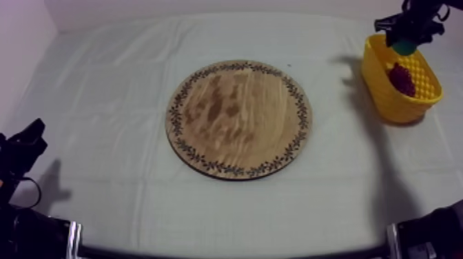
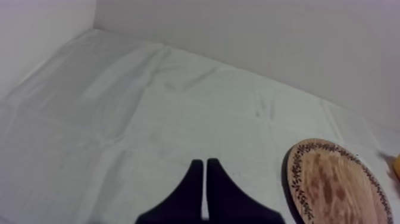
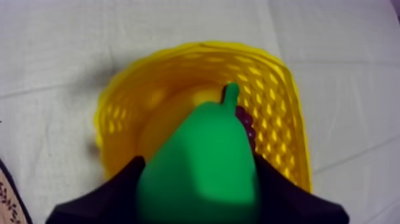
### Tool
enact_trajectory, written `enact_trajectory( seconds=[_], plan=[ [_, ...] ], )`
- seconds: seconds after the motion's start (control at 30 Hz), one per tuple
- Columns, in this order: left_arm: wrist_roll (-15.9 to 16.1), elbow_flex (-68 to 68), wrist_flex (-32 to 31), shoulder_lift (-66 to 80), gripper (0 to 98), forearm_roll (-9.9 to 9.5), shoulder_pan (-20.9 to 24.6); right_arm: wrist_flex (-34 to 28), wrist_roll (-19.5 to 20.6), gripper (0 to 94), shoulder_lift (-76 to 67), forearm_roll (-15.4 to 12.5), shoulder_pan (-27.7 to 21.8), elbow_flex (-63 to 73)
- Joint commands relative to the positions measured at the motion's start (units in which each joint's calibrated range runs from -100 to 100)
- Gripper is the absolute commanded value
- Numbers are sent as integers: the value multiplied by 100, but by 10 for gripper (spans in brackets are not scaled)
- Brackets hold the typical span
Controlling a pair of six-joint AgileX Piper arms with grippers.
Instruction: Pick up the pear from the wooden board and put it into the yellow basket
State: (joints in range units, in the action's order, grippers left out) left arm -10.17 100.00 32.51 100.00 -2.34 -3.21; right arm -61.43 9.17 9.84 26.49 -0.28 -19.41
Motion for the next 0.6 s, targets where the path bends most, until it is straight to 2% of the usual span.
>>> enact_trajectory(
  seconds=[0.0,0.3,0.4,0.5,0.57],
  plan=[
    [-1,0,-1,0,1,2,-2,132,-4,421,30,-90,-92,-104],
    [-1,0,-1,0,1,2,-2,937,-122,510,195,-585,-402,-395],
    [-1,0,-1,0,1,2,-2,1234,-175,593,224,-712,-467,-478],
    [-1,0,-1,0,1,2,-2,1453,-81,709,227,-706,-479,-562],
    [-1,0,-1,0,1,2,-2,1522,-25,752,211,-691,-464,-587]
  ],
)
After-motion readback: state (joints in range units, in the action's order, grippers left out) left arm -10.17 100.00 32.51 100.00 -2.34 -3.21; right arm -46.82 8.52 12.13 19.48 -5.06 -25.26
